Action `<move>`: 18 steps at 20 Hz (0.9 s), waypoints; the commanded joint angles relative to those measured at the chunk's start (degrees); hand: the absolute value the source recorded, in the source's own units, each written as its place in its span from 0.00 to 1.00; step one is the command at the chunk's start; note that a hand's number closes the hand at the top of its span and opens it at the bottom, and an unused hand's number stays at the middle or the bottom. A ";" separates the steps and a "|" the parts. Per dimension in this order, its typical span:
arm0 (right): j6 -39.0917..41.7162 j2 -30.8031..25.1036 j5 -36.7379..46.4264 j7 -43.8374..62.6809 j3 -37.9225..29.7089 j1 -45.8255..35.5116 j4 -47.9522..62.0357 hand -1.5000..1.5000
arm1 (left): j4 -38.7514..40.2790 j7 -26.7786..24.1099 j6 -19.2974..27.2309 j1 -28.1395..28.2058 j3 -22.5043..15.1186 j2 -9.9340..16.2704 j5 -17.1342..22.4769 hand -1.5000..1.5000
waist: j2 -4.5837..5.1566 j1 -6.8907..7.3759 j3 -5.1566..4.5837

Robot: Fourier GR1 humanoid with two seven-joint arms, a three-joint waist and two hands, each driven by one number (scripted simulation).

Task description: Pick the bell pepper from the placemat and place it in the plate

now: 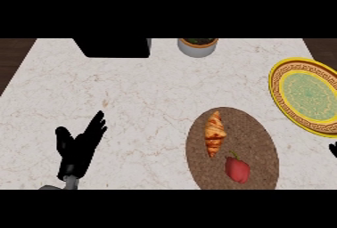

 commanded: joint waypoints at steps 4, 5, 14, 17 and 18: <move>9.27 7.30 18.51 18.34 14.98 -12.32 1.52 0.00 | 1.78 0.56 -1.41 -1.42 0.64 -0.85 -0.13 0.50 | -0.11 0.51 0.12; 10.41 10.16 19.13 19.05 16.12 -17.84 6.07 0.00 | 1.01 1.54 -1.23 -2.53 0.72 -0.60 -0.53 0.50 | -0.03 0.93 0.16; 17.86 22.73 24.22 23.99 23.09 -19.75 12.25 0.00 | 3.20 -2.79 -4.75 2.12 3.07 -1.28 -1.74 0.50 | -0.30 -0.47 0.26; 18.27 28.19 24.14 22.72 21.80 -24.95 19.99 0.00 | 2.44 -0.66 -1.21 -0.27 2.67 -5.44 -3.37 0.50 | -0.27 -0.42 0.28; 20.04 28.93 28.75 26.87 27.37 -21.24 14.07 0.00 | -0.31 -0.32 -3.91 2.92 3.49 -2.01 -2.61 0.50 | -0.36 -0.47 0.27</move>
